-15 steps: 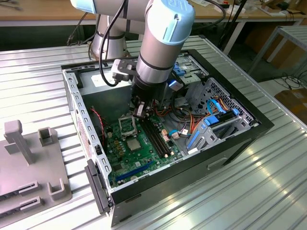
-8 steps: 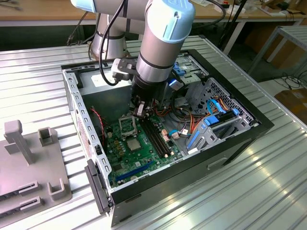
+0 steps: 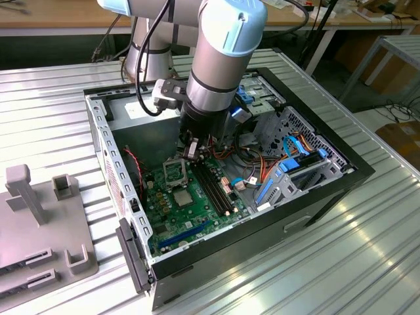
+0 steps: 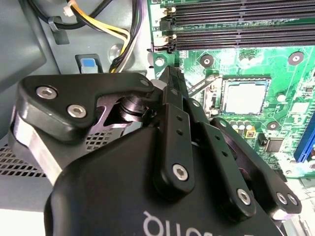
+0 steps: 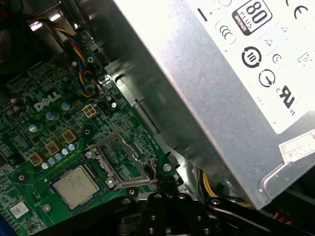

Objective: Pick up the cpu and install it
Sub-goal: 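Close the cpu cover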

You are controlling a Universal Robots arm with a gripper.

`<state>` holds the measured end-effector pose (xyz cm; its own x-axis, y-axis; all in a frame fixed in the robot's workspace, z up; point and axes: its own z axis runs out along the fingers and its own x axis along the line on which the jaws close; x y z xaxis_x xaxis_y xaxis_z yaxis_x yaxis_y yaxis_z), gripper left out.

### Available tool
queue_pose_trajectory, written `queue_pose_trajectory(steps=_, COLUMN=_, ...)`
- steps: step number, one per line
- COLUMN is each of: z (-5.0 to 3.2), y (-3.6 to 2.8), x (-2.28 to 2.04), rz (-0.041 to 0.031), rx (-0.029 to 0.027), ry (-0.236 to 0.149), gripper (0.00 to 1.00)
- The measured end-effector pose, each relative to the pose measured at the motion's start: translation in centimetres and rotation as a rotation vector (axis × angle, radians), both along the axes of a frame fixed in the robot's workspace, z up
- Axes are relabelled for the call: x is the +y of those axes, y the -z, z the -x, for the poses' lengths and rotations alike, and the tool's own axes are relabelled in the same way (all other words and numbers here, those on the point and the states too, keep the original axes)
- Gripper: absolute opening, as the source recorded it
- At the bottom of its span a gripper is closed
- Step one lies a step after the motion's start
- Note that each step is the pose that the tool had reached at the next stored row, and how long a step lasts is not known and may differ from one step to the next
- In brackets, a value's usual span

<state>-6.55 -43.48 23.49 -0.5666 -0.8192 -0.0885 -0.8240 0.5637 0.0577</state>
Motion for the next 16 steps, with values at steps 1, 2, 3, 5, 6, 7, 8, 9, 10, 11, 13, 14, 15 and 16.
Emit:
queue_pose_trajectory(steps=1, z=0.0, y=-0.08, x=0.0, rz=0.002, rx=0.0, ry=-0.001, gripper=0.11)
queue_pose_trajectory(steps=2, z=0.01, y=-0.11, x=0.0, rz=0.0028, rx=0.0, ry=-0.001, gripper=0.11)
queue_pose_trajectory(steps=3, z=0.01, y=-0.14, x=0.0, rz=0.0039, rx=0.0001, ry=-0.002, gripper=0.11)
queue_pose_trajectory(steps=5, z=0.01, y=-0.21, x=0.0, rz=0.0061, rx=0.0, ry=-0.003, gripper=0.11)
queue_pose_trajectory(steps=6, z=0.01, y=-0.25, x=0.0, rz=0.0071, rx=0.0, ry=-0.003, gripper=0.11)
queue_pose_trajectory(steps=7, z=0.02, y=-0.28, x=0.0, rz=0.008, rx=0.0, ry=-0.003, gripper=0.11)
queue_pose_trajectory(steps=8, z=0.02, y=-0.31, x=0.0, rz=0.009, rx=0.0, ry=-0.004, gripper=0.11)
queue_pose_trajectory(steps=9, z=0.02, y=-0.35, x=0.0, rz=0.0099, rx=0.0, ry=-0.004, gripper=0.11)
queue_pose_trajectory(steps=10, z=0.03, y=-0.38, x=0.0, rz=0.0109, rx=0.0, ry=-0.005, gripper=0.11)
queue_pose_trajectory(steps=11, z=0.03, y=-0.41, x=0.0, rz=0.0117, rx=0.0, ry=-0.005, gripper=0.11)
queue_pose_trajectory(steps=13, z=0.04, y=-0.49, x=0.0, rz=0.0135, rx=0.0001, ry=-0.006, gripper=0.11)
queue_pose_trajectory(steps=14, z=0.04, y=-0.55, x=0.0, rz=0.0149, rx=0.0, ry=-0.007, gripper=0.11)
queue_pose_trajectory(steps=15, z=0.05, y=-0.6, x=-0.01, rz=0.0157, rx=0.0001, ry=-0.008, gripper=0.11)
queue_pose_trajectory(steps=16, z=0.05, y=-0.65, x=-0.01, rz=0.0163, rx=0.0001, ry=-0.009, gripper=0.11)
